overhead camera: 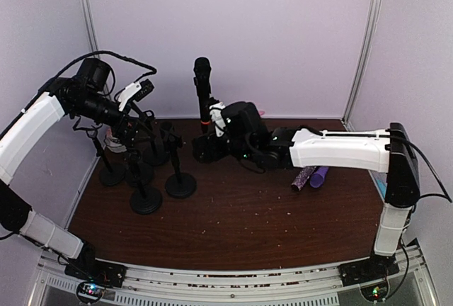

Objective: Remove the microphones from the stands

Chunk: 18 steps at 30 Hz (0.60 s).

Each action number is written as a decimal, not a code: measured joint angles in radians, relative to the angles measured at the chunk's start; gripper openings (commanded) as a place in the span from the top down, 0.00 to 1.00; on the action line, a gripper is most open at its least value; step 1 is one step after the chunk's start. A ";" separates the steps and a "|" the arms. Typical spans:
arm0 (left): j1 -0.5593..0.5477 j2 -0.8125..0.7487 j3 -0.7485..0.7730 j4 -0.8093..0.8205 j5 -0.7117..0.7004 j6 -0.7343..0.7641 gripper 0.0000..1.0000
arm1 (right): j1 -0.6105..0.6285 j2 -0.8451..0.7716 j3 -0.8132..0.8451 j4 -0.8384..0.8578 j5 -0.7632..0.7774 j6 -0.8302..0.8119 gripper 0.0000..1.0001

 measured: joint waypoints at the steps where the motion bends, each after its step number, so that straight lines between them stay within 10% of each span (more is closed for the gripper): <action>1: 0.001 0.000 0.000 0.000 0.001 -0.001 0.02 | -0.030 -0.011 0.023 -0.017 0.011 -0.007 0.00; 18: 0.002 0.000 -0.002 0.002 0.011 -0.005 0.02 | -0.176 0.317 0.613 -0.113 0.018 -0.140 0.03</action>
